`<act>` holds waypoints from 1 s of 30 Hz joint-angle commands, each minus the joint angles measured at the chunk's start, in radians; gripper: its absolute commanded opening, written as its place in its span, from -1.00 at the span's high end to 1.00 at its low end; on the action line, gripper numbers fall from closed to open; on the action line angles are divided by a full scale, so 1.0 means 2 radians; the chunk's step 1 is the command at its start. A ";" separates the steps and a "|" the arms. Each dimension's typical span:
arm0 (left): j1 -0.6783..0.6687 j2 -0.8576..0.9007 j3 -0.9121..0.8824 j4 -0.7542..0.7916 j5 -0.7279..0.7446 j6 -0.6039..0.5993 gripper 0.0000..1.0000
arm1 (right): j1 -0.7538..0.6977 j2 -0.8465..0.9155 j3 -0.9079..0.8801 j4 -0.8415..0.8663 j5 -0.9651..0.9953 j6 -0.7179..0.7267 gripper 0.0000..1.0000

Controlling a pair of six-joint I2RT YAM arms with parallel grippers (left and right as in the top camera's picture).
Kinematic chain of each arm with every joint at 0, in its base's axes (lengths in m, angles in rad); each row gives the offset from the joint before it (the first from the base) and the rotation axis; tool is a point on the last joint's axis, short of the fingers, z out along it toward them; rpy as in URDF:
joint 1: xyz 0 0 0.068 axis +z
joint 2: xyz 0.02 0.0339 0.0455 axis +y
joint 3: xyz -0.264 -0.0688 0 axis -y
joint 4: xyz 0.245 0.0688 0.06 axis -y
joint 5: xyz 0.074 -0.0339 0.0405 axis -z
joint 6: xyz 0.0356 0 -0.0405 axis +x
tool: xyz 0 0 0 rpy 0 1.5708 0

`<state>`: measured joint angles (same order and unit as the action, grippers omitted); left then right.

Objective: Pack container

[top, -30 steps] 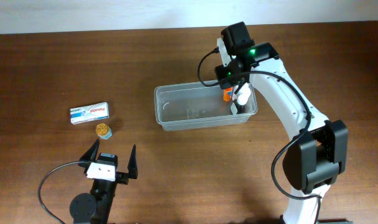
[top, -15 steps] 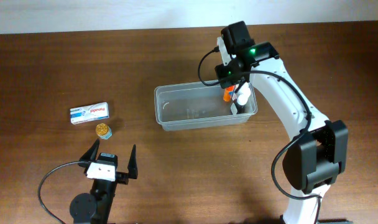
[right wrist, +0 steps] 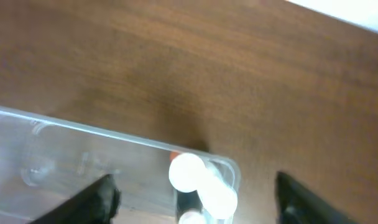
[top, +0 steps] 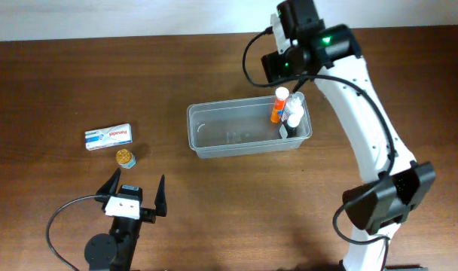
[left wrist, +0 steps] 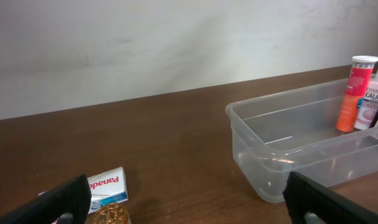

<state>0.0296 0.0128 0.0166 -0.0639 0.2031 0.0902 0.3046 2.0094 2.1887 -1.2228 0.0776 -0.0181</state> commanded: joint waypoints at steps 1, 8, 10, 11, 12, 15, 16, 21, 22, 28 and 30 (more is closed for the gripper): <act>0.003 -0.003 -0.004 0.001 0.007 0.008 -0.99 | -0.029 0.000 0.055 -0.030 0.013 0.018 -0.70; 0.003 -0.003 -0.004 0.001 0.007 0.008 -0.99 | -0.132 -0.003 0.150 -0.120 0.014 0.030 -0.97; 0.003 -0.003 -0.004 0.001 0.007 0.008 -0.99 | -0.157 -0.004 0.153 -0.130 0.014 0.030 -0.97; 0.003 -0.003 -0.004 0.001 0.007 0.008 -0.99 | -0.179 -0.003 0.153 -0.135 0.014 0.030 -0.97; 0.003 -0.003 -0.004 0.001 0.007 0.008 -0.99 | -0.188 -0.003 0.151 -0.137 0.014 0.030 -0.97; 0.003 -0.003 -0.004 0.001 0.007 0.008 -0.99 | -0.217 -0.003 0.151 -0.142 0.014 0.030 -0.97; 0.003 -0.003 -0.004 0.001 0.007 0.008 -0.99 | -0.224 -0.003 0.151 -0.142 0.014 0.030 -0.97; 0.003 -0.003 -0.004 0.001 0.007 0.008 -0.99 | -0.253 -0.003 0.151 -0.142 0.014 0.030 -0.97; 0.003 -0.003 -0.004 0.001 0.007 0.008 -0.99 | -0.258 -0.003 0.151 -0.142 0.014 0.030 -0.98; 0.003 -0.003 -0.004 0.024 -0.012 0.019 -0.99 | -0.264 -0.003 0.151 -0.142 0.014 0.030 -0.97; 0.003 -0.003 -0.004 0.015 -0.016 0.020 -0.99 | -0.264 -0.003 0.151 -0.142 0.014 0.030 -0.97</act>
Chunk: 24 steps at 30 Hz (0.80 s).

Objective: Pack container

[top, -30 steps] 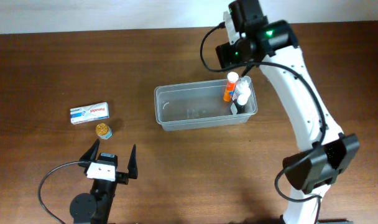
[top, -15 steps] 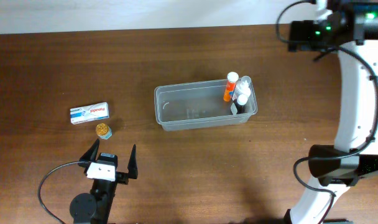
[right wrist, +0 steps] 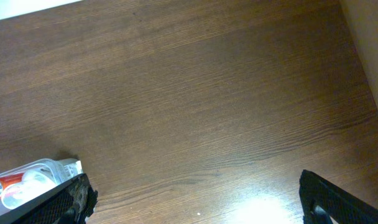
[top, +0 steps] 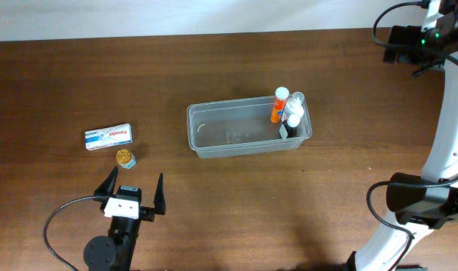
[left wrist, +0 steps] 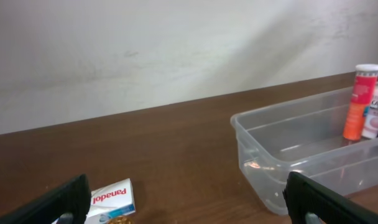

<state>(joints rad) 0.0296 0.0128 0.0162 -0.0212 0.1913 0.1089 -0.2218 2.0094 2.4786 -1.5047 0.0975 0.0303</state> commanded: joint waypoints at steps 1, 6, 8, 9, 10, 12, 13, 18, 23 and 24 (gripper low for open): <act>0.003 -0.003 -0.004 -0.003 -0.027 0.010 -1.00 | -0.001 -0.003 0.006 -0.001 0.004 0.006 -0.97; 0.003 -0.003 -0.002 0.028 0.025 -0.011 -0.99 | -0.001 -0.003 0.006 -0.001 0.004 0.006 -0.97; 0.003 -0.003 0.007 0.027 0.080 -0.010 -0.99 | -0.001 -0.003 0.006 -0.001 0.004 0.006 -0.97; 0.003 -0.003 0.014 0.028 0.084 -0.010 -0.99 | -0.001 -0.003 0.006 -0.001 0.004 0.006 -0.97; 0.003 -0.003 0.021 0.026 0.080 -0.010 -0.99 | -0.001 -0.003 0.006 -0.001 0.004 0.006 -0.97; 0.006 0.005 0.052 -0.006 0.062 -0.010 -0.99 | -0.001 -0.003 0.006 -0.001 0.004 0.006 -0.97; 0.010 0.021 0.086 -0.037 0.050 -0.003 -1.00 | -0.001 -0.003 0.006 -0.001 0.004 0.006 -0.97; 0.038 0.162 0.236 -0.128 0.036 0.012 -0.99 | -0.001 -0.003 0.006 -0.001 0.004 0.006 -0.97; 0.062 0.328 0.357 -0.219 0.036 0.012 -0.99 | -0.001 -0.003 0.006 -0.001 0.004 0.006 -0.97; 0.066 0.363 0.380 -0.239 0.037 0.012 -0.99 | -0.001 -0.003 0.006 -0.001 0.004 0.006 -0.97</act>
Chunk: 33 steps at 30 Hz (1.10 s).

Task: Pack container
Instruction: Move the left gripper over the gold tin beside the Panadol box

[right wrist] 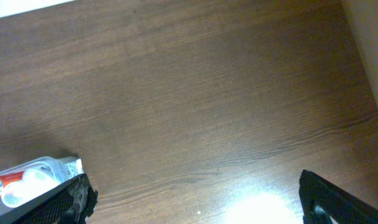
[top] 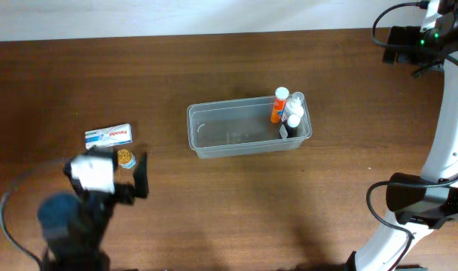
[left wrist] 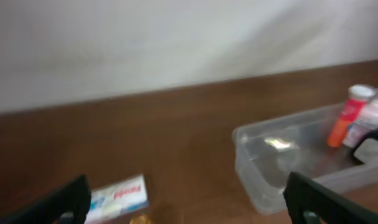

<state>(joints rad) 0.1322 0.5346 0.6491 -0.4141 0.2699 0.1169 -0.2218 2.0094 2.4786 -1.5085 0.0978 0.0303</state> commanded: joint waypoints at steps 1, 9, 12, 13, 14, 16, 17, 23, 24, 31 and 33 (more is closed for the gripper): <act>0.018 0.135 0.085 -0.063 -0.002 0.008 -0.99 | -0.001 -0.003 0.006 0.001 0.004 0.006 -0.97; 0.020 0.348 0.189 -0.177 0.002 0.008 -0.99 | -0.001 -0.003 0.006 0.001 0.004 0.006 -0.97; 0.020 0.404 0.189 -0.170 0.002 0.008 -0.99 | -0.001 -0.003 0.006 0.001 0.004 0.006 -0.97; 0.020 0.419 0.189 -0.169 0.002 0.007 -0.99 | -0.001 -0.003 0.006 0.001 0.004 0.006 -0.97; 0.020 0.440 0.189 -0.167 0.002 0.005 -0.99 | -0.001 -0.003 0.006 0.001 0.004 0.006 -0.97; 0.020 0.468 0.189 -0.161 0.001 0.004 -0.99 | -0.001 -0.003 0.006 0.001 0.004 0.006 -0.97; 0.020 0.481 0.189 -0.159 0.001 0.004 -0.99 | -0.001 -0.003 0.006 0.001 0.004 0.006 -0.97; 0.020 0.540 0.189 -0.124 0.001 0.004 -0.99 | -0.001 -0.003 0.006 0.001 0.004 0.006 -0.97; 0.020 0.546 0.189 -0.118 0.001 0.004 -0.99 | -0.001 -0.003 0.006 0.001 0.004 0.006 -0.97; 0.020 0.570 0.189 -0.104 -0.025 -0.003 -0.78 | -0.001 -0.003 0.006 0.001 0.004 0.006 -0.97; 0.020 0.571 0.189 -0.107 -0.047 -0.021 -0.78 | -0.001 -0.003 0.006 0.001 0.004 0.006 -0.97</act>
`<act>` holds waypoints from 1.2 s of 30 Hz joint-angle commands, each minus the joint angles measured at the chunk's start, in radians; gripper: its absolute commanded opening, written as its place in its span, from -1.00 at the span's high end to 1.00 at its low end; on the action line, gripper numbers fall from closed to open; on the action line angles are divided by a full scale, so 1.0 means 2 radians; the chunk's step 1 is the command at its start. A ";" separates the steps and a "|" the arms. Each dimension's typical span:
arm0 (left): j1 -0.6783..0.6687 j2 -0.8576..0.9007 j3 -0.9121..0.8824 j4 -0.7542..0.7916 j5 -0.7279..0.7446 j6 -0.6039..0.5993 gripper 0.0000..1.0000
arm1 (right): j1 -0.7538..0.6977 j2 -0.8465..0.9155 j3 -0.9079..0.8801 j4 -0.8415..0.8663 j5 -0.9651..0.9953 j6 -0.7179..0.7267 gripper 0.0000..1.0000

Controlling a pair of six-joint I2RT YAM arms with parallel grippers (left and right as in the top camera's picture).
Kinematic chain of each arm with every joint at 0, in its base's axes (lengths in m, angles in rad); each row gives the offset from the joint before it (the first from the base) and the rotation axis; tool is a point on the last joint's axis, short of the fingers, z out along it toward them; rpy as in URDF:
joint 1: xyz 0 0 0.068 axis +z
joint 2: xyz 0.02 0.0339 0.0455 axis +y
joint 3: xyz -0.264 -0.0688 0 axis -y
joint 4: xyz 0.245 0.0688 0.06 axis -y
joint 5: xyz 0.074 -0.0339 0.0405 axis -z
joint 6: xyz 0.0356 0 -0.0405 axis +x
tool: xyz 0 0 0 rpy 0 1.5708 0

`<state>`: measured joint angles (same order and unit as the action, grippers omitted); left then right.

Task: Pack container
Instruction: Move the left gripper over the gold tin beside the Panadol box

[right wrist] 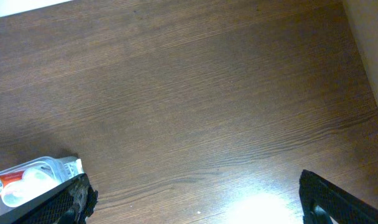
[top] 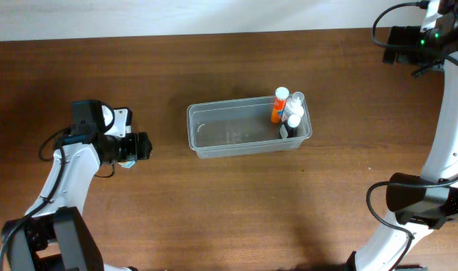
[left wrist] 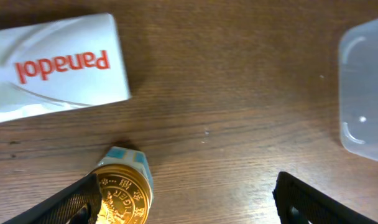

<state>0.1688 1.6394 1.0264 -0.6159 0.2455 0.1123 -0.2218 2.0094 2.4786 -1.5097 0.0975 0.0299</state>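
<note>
A clear plastic container (top: pixel 248 126) stands mid-table, with an orange tube and white bottles (top: pixel 286 108) upright in its right end. My left gripper (left wrist: pixel 189 205) hangs open, pointing down over a small jar with a gold lid (left wrist: pixel 122 194); the jar sits just inside the left finger (left wrist: pixel 77 202). Above the jar lies a white Panadol box (left wrist: pixel 55 68). In the overhead view the left gripper (top: pixel 141 147) covers most of both. My right gripper (right wrist: pixel 195 205) is open and empty, high over the far right of the table.
The container's rounded corner (left wrist: pixel 366 93) shows at the right of the left wrist view. In the right wrist view its bottle end (right wrist: pixel 27 177) peeks in at the lower left. The right arm's base (top: pixel 410 199) stands at the right edge.
My left arm has moved from the front left of the table to above the jar and the Panadol box, and its camera now looks straight down. The right arm has not moved.
My right gripper was open over the bottles in the container's right end while the left gripper rested open at the front. Then the right arm was at the far right corner. The left arm then left its place and is now over the jar.
</note>
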 commanded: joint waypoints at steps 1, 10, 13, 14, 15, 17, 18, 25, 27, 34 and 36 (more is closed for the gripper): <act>0.002 0.019 0.000 -0.008 -0.044 -0.027 -0.78 | -0.001 -0.003 0.006 0.001 0.004 0.006 -0.97; 0.002 0.019 0.000 -0.010 -0.062 -0.030 -0.79 | -0.001 -0.003 0.006 0.001 0.004 0.006 -0.97; 0.002 0.019 0.002 -0.010 -0.062 -0.030 -0.79 | -0.001 -0.003 0.006 0.001 0.004 0.006 -0.97; 0.002 0.019 0.003 -0.011 -0.062 -0.030 -0.78 | -0.001 -0.003 0.006 0.001 0.004 0.006 -0.97; 0.002 0.019 0.006 -0.013 -0.064 -0.030 -0.78 | -0.001 -0.003 0.006 0.001 0.004 0.006 -0.97; 0.002 0.019 0.011 -0.017 -0.069 -0.030 -0.79 | -0.001 -0.003 0.006 0.001 0.004 0.006 -0.97; 0.002 0.019 0.015 -0.020 -0.069 -0.030 -0.78 | -0.001 -0.003 0.006 0.001 0.004 0.006 -0.97; 0.002 0.019 0.026 -0.026 -0.119 -0.030 -0.79 | -0.001 -0.003 0.006 0.001 0.004 0.006 -0.97; 0.002 0.019 0.026 -0.025 -0.130 -0.030 -0.79 | -0.001 -0.003 0.006 0.001 0.004 0.006 -0.97; 0.002 0.020 0.026 -0.012 -0.134 -0.030 -0.79 | -0.001 -0.003 0.006 0.001 0.004 0.006 -0.96; 0.002 0.024 0.026 -0.009 -0.134 -0.030 -0.79 | -0.001 -0.003 0.006 0.001 0.004 0.006 -0.96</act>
<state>0.1692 1.6665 1.0595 -0.6418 -0.0051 0.0628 -0.2218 2.0094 2.4786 -1.5097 0.0975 0.0299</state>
